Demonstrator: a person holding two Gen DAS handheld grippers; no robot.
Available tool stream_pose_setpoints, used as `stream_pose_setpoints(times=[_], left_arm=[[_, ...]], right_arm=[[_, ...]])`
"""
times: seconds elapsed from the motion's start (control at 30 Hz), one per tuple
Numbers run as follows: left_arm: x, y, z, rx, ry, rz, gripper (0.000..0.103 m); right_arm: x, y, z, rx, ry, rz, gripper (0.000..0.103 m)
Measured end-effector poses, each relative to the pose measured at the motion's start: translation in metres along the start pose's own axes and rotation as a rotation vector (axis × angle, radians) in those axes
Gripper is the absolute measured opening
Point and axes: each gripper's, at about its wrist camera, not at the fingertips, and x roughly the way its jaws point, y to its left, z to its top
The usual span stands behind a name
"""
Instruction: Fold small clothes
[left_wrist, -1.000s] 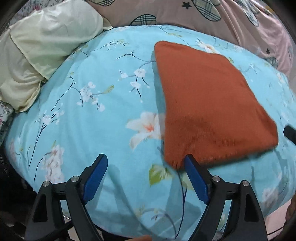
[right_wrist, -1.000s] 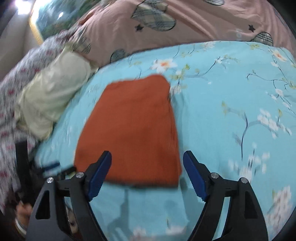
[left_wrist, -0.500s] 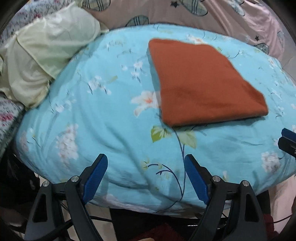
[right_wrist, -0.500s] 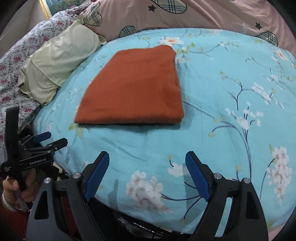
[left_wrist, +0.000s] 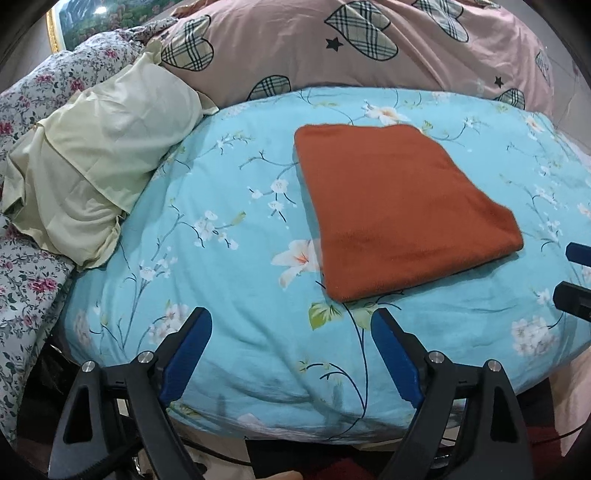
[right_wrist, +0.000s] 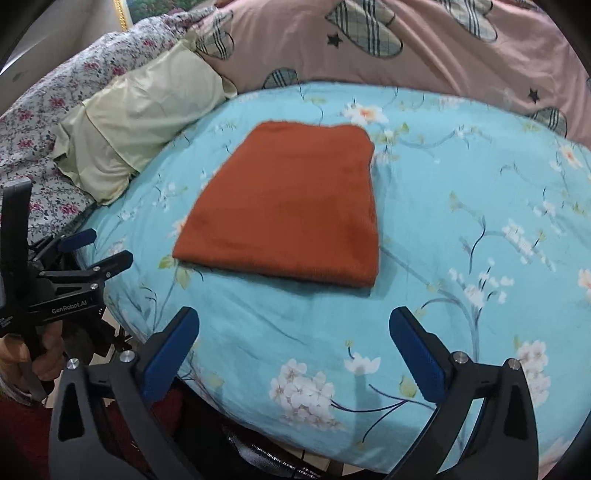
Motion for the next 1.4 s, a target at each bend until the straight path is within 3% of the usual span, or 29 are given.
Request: stream_pose_setpoints(times=[0.33,0.67,1.4], left_arm=[[0.028,-0.006,-0.006,0.033,0.060,0.021,0.089],[0.026,-0.009,0.017,0.047,0.011,0.063,0.089],[0.025,-0.013,0.042,0.028,-0.007,0.041,0.089]], right_arm=[[0.025,-0.006,-0.001,0.042,0.062,0.008,0.103],[0.030,-0.003,0.024,0.002,0.042,0.010,0.103],[0.035,0.006,0.053,-0.039,0.026,0.019,0.103]])
